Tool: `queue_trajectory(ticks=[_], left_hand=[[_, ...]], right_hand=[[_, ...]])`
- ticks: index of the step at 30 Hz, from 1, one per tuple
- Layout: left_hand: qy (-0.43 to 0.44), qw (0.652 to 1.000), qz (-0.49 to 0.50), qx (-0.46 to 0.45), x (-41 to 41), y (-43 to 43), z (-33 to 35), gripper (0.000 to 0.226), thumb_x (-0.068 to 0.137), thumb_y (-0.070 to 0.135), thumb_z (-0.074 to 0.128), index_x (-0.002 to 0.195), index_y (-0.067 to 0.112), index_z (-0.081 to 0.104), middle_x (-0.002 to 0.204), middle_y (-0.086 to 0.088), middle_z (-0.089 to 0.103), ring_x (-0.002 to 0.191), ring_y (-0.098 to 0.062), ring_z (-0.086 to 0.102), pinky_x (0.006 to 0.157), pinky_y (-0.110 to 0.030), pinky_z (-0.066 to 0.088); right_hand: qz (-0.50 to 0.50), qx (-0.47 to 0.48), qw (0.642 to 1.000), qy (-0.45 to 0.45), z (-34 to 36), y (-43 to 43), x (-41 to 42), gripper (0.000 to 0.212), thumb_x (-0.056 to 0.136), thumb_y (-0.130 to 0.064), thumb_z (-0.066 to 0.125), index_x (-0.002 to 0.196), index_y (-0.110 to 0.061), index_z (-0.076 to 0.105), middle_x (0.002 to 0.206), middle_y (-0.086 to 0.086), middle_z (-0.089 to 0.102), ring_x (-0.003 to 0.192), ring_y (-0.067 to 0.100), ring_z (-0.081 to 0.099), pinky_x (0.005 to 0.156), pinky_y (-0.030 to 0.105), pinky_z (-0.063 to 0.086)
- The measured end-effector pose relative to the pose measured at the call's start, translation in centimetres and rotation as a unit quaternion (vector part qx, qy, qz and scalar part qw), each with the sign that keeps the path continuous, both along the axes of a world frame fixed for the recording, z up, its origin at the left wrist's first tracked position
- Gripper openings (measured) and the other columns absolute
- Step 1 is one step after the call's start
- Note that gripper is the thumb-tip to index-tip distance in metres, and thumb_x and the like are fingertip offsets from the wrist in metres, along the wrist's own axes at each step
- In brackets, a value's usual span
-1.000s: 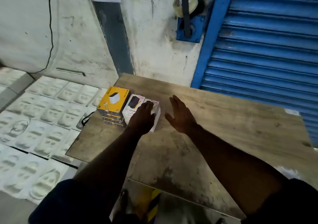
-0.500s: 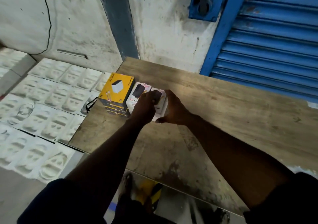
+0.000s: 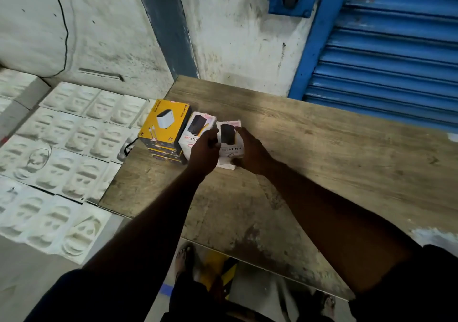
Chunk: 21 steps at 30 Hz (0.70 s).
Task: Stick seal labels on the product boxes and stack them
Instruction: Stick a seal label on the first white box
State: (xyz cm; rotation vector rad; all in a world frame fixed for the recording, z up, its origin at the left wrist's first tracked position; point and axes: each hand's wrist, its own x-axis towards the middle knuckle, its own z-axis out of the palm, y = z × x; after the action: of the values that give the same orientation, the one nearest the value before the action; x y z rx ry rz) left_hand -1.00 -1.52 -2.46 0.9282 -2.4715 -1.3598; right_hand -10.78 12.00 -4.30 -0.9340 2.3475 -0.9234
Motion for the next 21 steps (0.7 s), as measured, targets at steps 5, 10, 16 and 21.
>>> queue_trajectory(ticks=[5,10,16,21], left_hand=[[0.046,0.998,-0.002,0.043,-0.3,2.1,0.3,0.036,0.094,0.001,0.056,0.129,0.008,0.060,0.119,-0.002,0.066,0.109,-0.018,0.062,0.084,-0.022,0.048],[0.122,0.987,-0.018,0.106,-1.8,5.3,0.3,0.032,0.093,0.013,0.057,0.124,0.012,0.063,0.120,-0.006,0.069,0.111,-0.018,0.065,0.093,-0.032,0.052],[0.165,0.972,-0.061,0.158,-5.0,10.2,-0.9,0.031,0.101,0.012,0.055,0.131,0.013,0.062,0.119,0.001,0.069,0.102,-0.001,0.067,0.089,-0.020,0.052],[0.191,0.950,-0.155,0.194,-8.0,13.2,-3.4,0.034,0.097,0.007,0.061,0.131,0.011,0.060,0.122,-0.001,0.070,0.110,-0.009,0.068,0.092,-0.026,0.054]], right_hand=[[-0.018,-0.030,0.999,0.028,-0.7,1.4,0.2,0.098,0.078,-0.013,0.085,0.157,-0.008,0.027,0.161,0.013,0.033,0.142,0.029,0.041,0.109,0.024,0.033],[-0.065,-0.073,0.995,0.028,-0.8,4.9,-1.0,0.093,0.076,-0.003,0.083,0.154,-0.005,0.032,0.150,0.015,0.047,0.125,0.024,0.055,0.093,0.001,0.037],[-0.092,-0.082,0.991,0.052,-1.8,10.6,-4.1,0.099,0.071,-0.002,0.087,0.154,-0.010,0.034,0.160,0.013,0.035,0.126,0.015,0.052,0.089,0.007,0.037],[-0.102,-0.081,0.988,0.082,-3.4,15.1,-6.5,0.091,0.072,-0.005,0.086,0.152,-0.014,0.042,0.163,0.008,0.031,0.130,0.017,0.052,0.098,0.020,0.043]])
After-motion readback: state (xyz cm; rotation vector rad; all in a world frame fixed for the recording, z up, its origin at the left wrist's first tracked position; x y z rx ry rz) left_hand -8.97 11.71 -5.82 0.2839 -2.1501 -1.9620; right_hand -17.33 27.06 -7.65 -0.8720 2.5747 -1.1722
